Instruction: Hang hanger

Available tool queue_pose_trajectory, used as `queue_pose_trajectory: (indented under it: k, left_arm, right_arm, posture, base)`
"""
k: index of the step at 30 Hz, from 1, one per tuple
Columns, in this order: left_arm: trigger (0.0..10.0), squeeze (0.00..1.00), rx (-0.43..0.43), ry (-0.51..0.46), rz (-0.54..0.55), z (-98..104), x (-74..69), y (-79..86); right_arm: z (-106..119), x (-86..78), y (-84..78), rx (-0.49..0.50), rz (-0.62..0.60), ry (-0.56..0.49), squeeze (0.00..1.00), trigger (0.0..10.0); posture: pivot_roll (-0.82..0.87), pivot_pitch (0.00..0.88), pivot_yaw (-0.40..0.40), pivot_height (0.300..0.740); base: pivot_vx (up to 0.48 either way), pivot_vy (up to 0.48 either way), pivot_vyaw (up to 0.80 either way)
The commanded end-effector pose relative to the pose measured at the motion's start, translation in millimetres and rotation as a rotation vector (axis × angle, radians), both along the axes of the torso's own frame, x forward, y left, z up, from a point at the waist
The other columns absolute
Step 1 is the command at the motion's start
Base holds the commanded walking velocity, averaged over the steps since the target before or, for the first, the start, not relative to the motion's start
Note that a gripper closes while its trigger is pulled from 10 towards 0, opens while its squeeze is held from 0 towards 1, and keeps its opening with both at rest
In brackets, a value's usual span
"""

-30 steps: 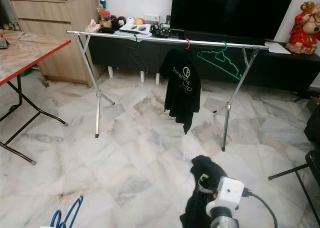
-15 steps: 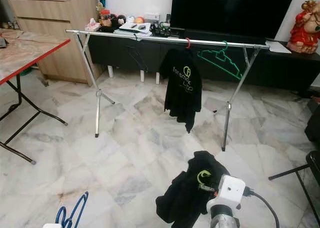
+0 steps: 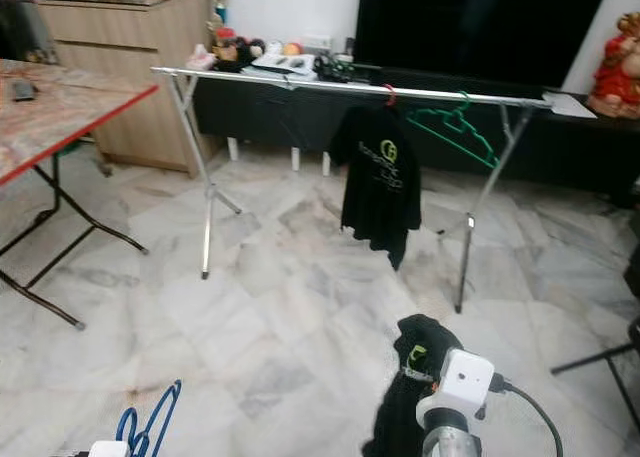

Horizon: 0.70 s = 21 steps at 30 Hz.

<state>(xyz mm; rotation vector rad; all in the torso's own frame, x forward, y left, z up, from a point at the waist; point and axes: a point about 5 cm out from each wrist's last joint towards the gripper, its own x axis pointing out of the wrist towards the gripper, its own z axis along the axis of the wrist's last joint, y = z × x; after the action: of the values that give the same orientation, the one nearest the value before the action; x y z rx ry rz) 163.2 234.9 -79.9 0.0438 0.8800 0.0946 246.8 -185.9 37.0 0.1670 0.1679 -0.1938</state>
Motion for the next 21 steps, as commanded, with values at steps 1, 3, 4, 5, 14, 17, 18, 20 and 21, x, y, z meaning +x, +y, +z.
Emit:
queue_pose_trajectory:
  k: [1, 3, 4, 5, 14, 17, 18, 20, 21]
  left_arm:
    - [10.0, 0.00, 0.007, 0.028, -0.003, -1.1, -2.7, 3.2]
    - [10.0, 0.00, 0.006, 0.030, -0.001, -1.2, -2.9, 3.5]
    - [10.0, 0.00, 0.005, 0.030, 0.001, -1.2, -3.0, 3.6]
    - [10.0, 0.00, 0.006, 0.034, 0.004, -1.7, -3.9, 3.8]
    - [10.0, 0.00, 0.003, 0.046, 0.019, -2.8, -6.0, 4.4]
    - [10.0, 0.00, 0.002, 0.049, 0.030, -2.8, -6.4, 5.7]
    - [10.0, 0.00, 0.002, 0.049, 0.030, -2.8, -6.4, 5.7]
    - [10.0, 0.00, 0.002, 0.052, 0.034, -2.8, -6.5, 6.2]
    - [10.0, 0.00, 0.002, 0.053, 0.035, -2.9, -6.6, 6.1]
  right_arm:
    - [10.1, 8.0, 9.4, 0.000, 0.026, -0.041, 0.00, 10.0]
    - [10.8, 8.6, 12.3, -0.005, 0.035, -0.044, 0.00, 10.0]
    - [11.3, 8.8, 13.5, -0.006, 0.039, -0.045, 0.00, 10.0]
    - [12.0, 9.1, 16.1, -0.014, 0.050, -0.048, 0.00, 10.0]
    - [12.8, 10.9, 18.1, -0.023, 0.063, -0.048, 0.00, 10.0]
    - [12.9, 12.2, 18.5, -0.024, 0.064, -0.048, 0.00, 10.0]
    - [12.9, 12.2, 18.5, -0.024, 0.064, -0.048, 0.00, 10.0]
    - [14.0, 14.1, 19.1, -0.024, 0.064, -0.050, 0.00, 10.0]
    - [14.3, 14.6, 19.2, -0.023, 0.064, -0.051, 0.00, 10.0]
  posture:
    - [-0.05, 0.028, -0.019, 0.740]
    - [-0.05, 0.033, -0.020, 0.740]
    - [-0.05, 0.035, -0.020, 0.740]
    - [-0.05, 0.042, -0.020, 0.740]
    - [-0.03, 0.061, -0.028, 0.740]
    - [-0.03, 0.064, -0.030, 0.740]
    - [-0.03, 0.064, -0.030, 0.740]
    - [-0.03, 0.068, -0.033, 0.740]
    - [-0.03, 0.069, -0.033, 0.740]
  base:
    - [0.000, 0.480, 0.00]
    - [0.000, 0.480, 0.00]
    - [0.000, 0.480, 0.00]
    - [0.000, 0.480, 0.00]
    - [0.000, 0.480, 0.00]
    - [0.000, 0.480, 0.00]
    - [0.000, 0.480, 0.00]
    - [0.000, 0.480, 0.00]
    - [0.000, 0.480, 0.00]
